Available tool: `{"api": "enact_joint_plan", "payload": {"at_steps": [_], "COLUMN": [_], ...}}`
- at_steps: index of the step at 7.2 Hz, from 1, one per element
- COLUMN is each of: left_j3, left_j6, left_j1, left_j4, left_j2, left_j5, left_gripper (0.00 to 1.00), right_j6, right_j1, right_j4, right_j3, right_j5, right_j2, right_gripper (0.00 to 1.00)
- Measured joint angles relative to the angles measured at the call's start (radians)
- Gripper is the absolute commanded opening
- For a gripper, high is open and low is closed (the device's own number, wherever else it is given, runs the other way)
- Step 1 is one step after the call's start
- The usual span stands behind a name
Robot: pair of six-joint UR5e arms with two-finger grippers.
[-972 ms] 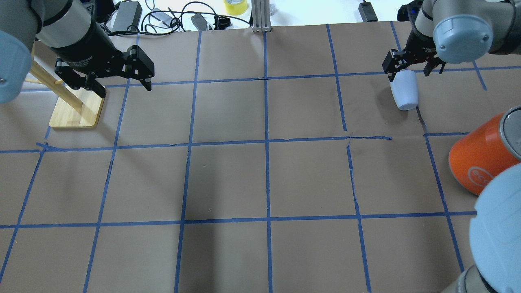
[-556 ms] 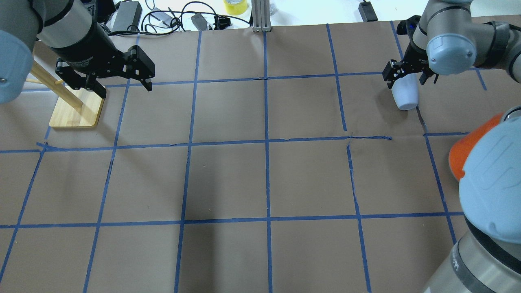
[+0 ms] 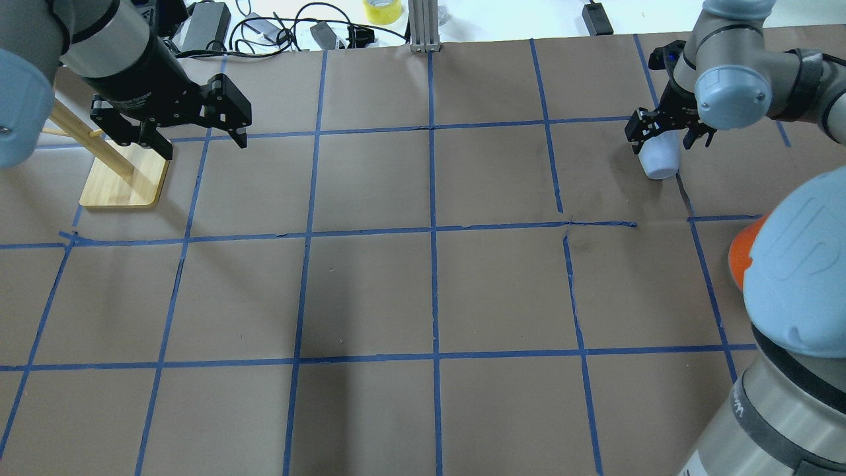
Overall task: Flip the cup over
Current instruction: 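Close the right gripper on the light blue cup and lift it, then carry the cup with the right gripper toward the left gripper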
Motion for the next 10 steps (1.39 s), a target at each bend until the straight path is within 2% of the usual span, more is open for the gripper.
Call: {"api": "enact_joint_plan", "payload": {"at_steps": [6, 7, 8, 9, 10], "left_j3": [0.0, 0.0, 0.001, 0.001, 0.002], "left_j6": [0.0, 0.0, 0.0, 0.0, 0.0], "left_j1": [0.0, 0.0, 0.0, 0.0, 0.0], "left_j4": [0.0, 0.0, 0.0, 0.0, 0.0], "left_j2": [0.0, 0.0, 0.0, 0.0, 0.0], "left_j5": [-0.001, -0.001, -0.001, -0.001, 0.0], "left_gripper": [1.0, 1.0, 1.0, 1.0, 1.0], "right_j6": [0.0, -0.001, -0.001, 0.002, 0.007], "right_j1": [-0.015, -0.021, -0.024, -0.024, -0.025], "right_j4": [-0.02, -0.044, -0.077, -0.094, -0.1], "right_j3": [-0.011, -0.013, -0.014, -0.015, -0.015], "right_j5": [0.0, 0.0, 0.001, 0.004, 0.012], "right_j2": [0.059, 0.068, 0.078, 0.083, 0.083], "right_gripper": [1.0, 0.89, 0.47, 0.23, 0.18]}}
